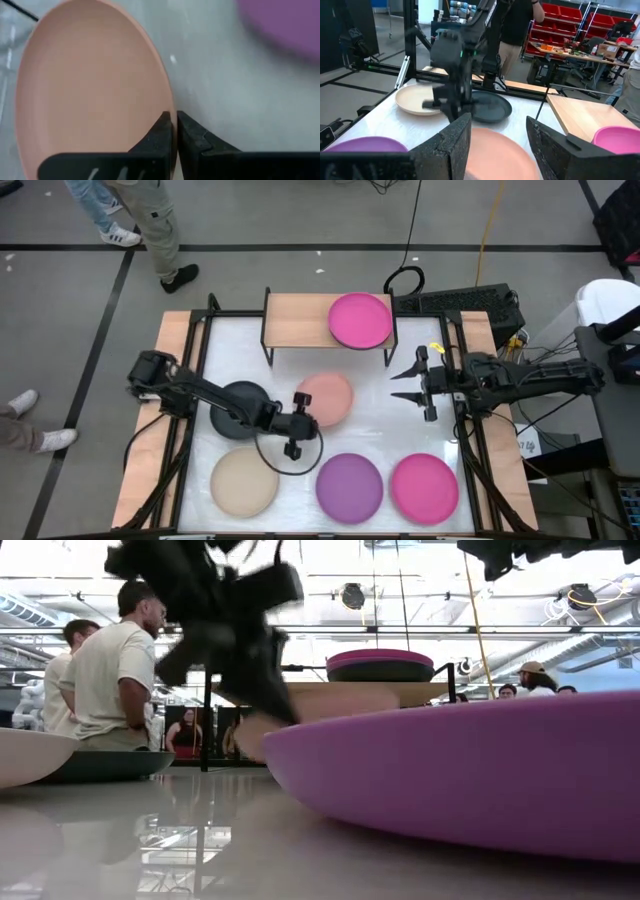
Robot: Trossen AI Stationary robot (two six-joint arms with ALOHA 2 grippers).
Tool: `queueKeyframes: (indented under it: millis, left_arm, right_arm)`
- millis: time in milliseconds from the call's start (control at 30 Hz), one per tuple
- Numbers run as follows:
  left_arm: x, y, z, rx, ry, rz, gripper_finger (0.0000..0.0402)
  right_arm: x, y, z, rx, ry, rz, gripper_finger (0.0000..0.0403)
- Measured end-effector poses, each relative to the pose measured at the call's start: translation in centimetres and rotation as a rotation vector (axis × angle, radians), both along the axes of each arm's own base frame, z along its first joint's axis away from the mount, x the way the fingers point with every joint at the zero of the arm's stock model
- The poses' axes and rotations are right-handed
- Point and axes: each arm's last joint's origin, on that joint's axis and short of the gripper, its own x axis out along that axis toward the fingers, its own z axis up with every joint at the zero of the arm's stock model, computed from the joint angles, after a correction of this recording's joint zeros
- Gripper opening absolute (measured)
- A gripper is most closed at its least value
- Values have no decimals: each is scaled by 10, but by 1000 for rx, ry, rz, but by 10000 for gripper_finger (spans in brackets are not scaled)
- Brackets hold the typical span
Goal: Place and stack plates onto a shelf
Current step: Stack the light pink plate on top of the pink plate on the shelf
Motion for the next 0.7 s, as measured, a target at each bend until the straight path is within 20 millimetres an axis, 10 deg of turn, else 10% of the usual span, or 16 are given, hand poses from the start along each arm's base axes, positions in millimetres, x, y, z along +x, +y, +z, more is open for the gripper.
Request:
queueKeyframes:
  millis: [333,700]
  left_arm:
    - [-3,13,109,124,-310,-120,12]
    - [34,107,159,296,-259,-75,12]
  right_arm:
    - [-11,-1,7,0,-62,1,171]
    - [-17,-1,11,-4,-92,2,171]
